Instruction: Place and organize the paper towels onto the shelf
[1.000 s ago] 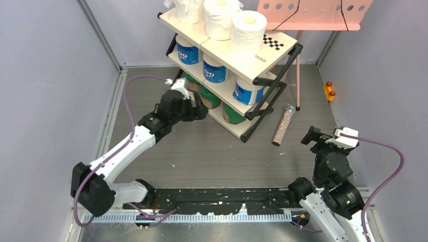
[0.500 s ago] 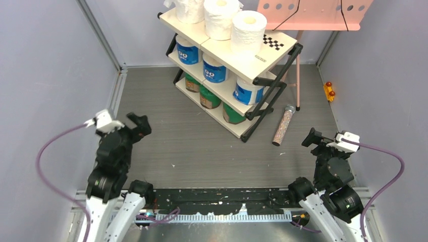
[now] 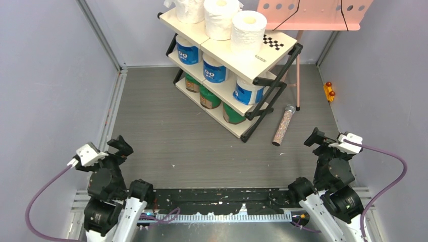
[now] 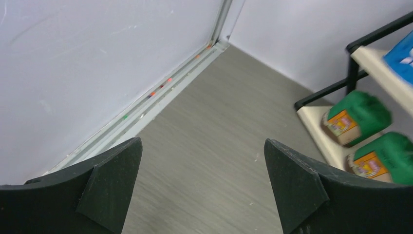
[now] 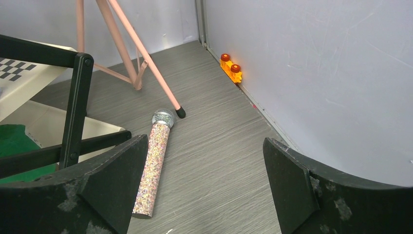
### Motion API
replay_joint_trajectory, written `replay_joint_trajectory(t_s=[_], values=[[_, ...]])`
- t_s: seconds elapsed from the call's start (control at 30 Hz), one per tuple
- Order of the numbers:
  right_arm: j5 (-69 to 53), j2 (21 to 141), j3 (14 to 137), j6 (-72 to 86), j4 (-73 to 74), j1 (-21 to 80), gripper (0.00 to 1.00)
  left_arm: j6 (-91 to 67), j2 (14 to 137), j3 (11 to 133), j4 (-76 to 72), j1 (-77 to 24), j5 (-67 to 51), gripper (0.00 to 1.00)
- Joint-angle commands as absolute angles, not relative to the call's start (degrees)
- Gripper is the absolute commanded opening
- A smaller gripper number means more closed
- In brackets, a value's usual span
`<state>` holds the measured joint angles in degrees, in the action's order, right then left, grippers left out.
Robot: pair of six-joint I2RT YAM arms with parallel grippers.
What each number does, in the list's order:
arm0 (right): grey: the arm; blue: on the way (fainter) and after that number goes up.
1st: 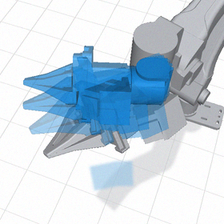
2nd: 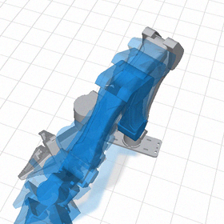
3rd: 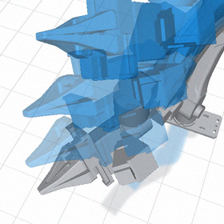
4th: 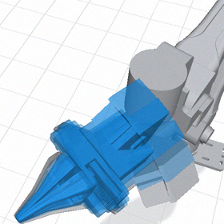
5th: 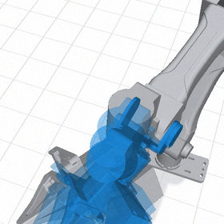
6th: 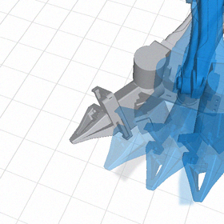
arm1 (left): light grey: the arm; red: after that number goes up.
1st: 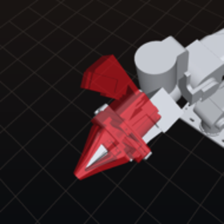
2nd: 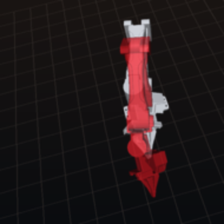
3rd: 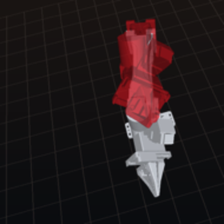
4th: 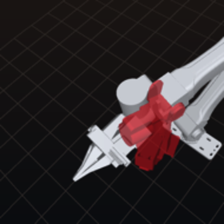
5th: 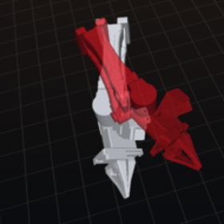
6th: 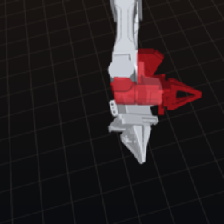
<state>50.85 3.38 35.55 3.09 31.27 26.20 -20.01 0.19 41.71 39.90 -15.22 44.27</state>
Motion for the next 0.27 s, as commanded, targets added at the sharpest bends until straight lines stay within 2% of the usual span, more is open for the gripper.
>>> replay_joint_trajectory(t_s=[0.0, 0.23], values=[[53.40, 2.67, 35.52, 2.75, 28.93, 26.44, 0.95, -18.19, -14.05, 39.03, 39.85, -15.12, 46.43, 1.00], [54.47, 2.80, 35.51, 2.96, 28.95, 26.37, 0.95, -19.96, -16.34, 36.22, 40.10, -15.12, 45.61, 1.00]])
